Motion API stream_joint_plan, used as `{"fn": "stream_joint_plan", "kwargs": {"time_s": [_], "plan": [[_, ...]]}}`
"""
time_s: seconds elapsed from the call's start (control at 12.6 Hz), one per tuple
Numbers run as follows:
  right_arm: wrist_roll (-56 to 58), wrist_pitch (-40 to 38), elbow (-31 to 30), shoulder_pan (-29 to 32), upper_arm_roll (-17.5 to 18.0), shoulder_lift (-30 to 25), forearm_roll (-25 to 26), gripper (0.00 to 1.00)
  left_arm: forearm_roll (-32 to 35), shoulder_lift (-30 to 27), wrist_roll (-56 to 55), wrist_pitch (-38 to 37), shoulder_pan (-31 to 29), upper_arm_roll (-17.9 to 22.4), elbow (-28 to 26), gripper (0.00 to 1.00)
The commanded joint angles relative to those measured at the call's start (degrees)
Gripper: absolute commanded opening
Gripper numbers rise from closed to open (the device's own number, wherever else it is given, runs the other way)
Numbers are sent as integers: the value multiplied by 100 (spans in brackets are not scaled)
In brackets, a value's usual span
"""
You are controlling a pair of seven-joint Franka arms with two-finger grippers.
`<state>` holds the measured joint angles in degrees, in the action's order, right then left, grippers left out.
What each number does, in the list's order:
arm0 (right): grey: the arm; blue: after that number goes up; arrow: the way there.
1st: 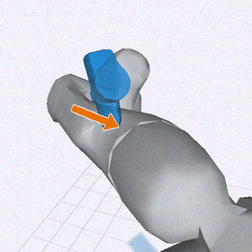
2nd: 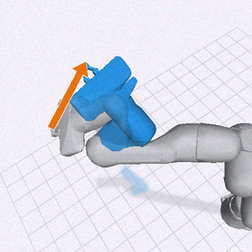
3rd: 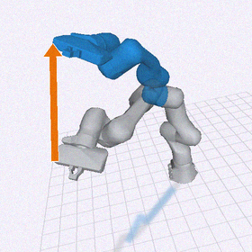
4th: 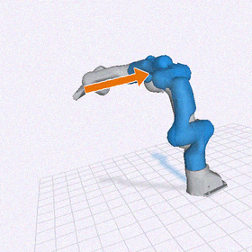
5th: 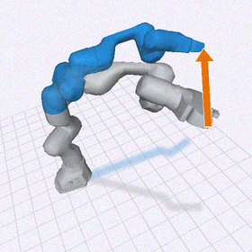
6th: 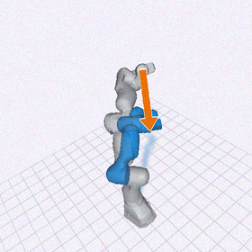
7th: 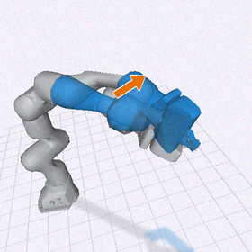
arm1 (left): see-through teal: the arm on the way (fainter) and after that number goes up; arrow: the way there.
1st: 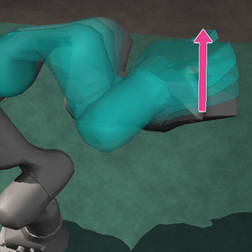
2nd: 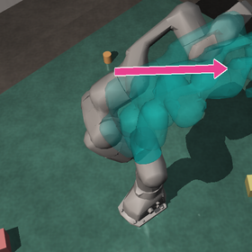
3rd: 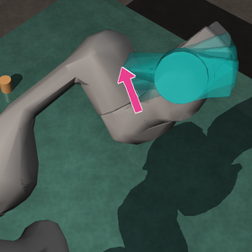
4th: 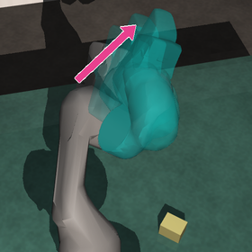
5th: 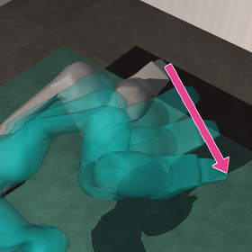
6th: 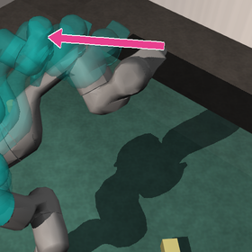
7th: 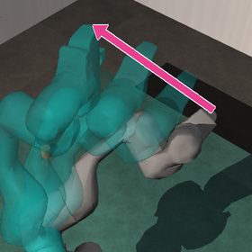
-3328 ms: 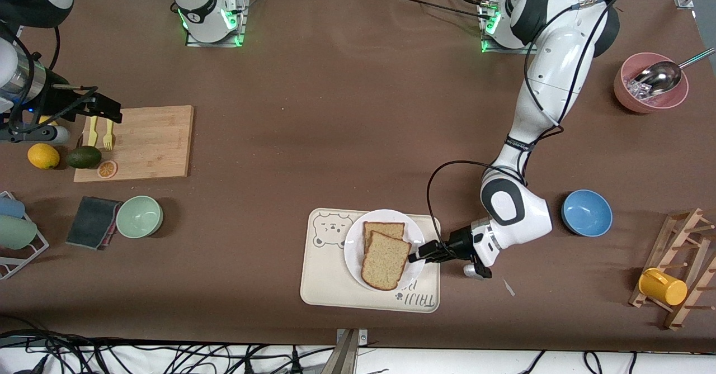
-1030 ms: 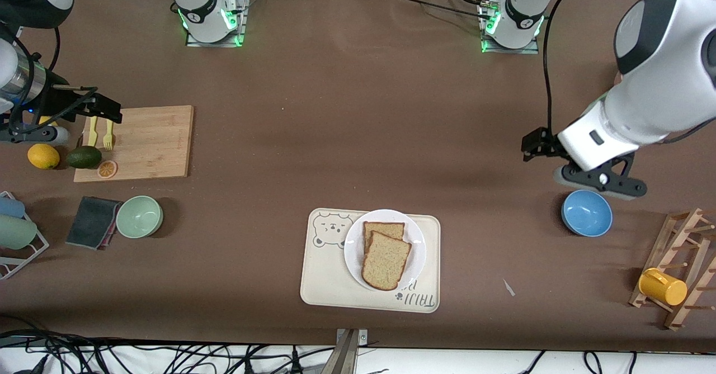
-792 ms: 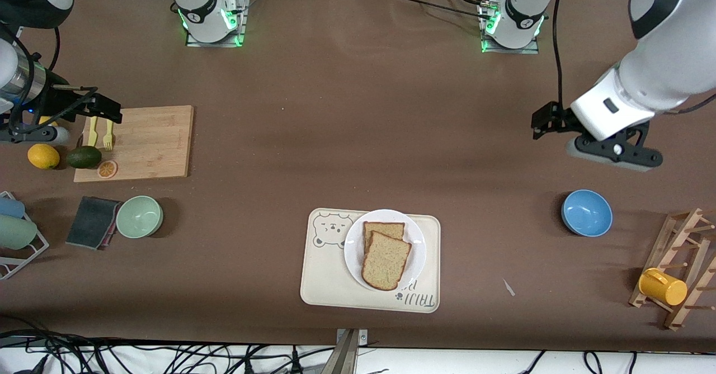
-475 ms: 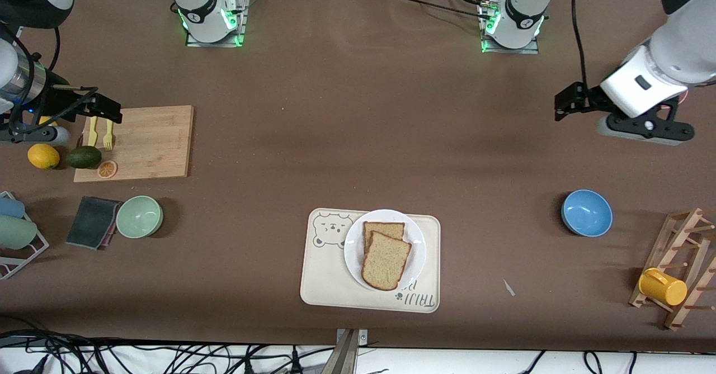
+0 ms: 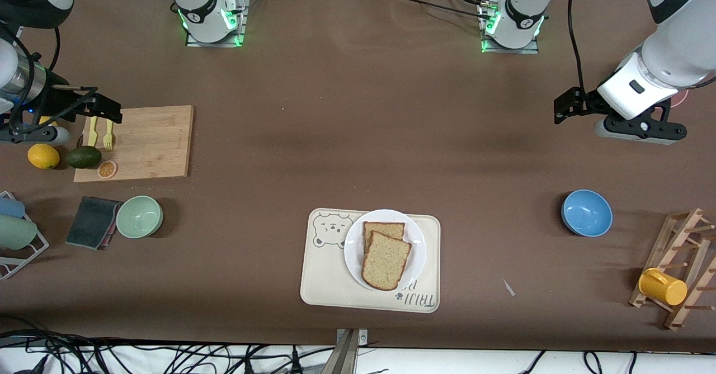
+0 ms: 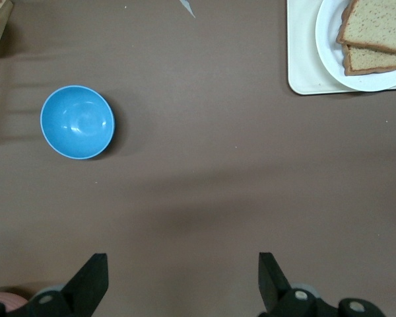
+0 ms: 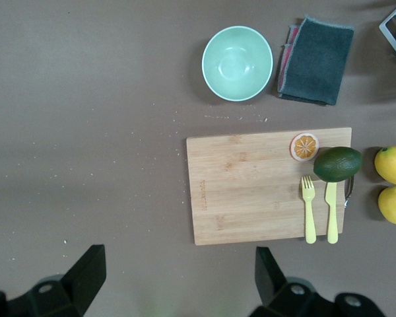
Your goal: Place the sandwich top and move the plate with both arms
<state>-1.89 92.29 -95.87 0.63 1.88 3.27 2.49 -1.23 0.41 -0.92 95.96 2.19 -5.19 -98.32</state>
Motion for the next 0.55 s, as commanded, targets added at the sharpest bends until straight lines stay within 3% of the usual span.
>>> {"fn": "stream_joint_plan", "kwargs": {"time_s": [0.0,0.48], "plan": [[-21,-71,95,34,15,16,-91,100,-44,-182,13,81,0,-8,-144,100],[-39,-62,95,34,15,16,-100,100,-35,-173,13,46,-17,-43,-135,100]]}}
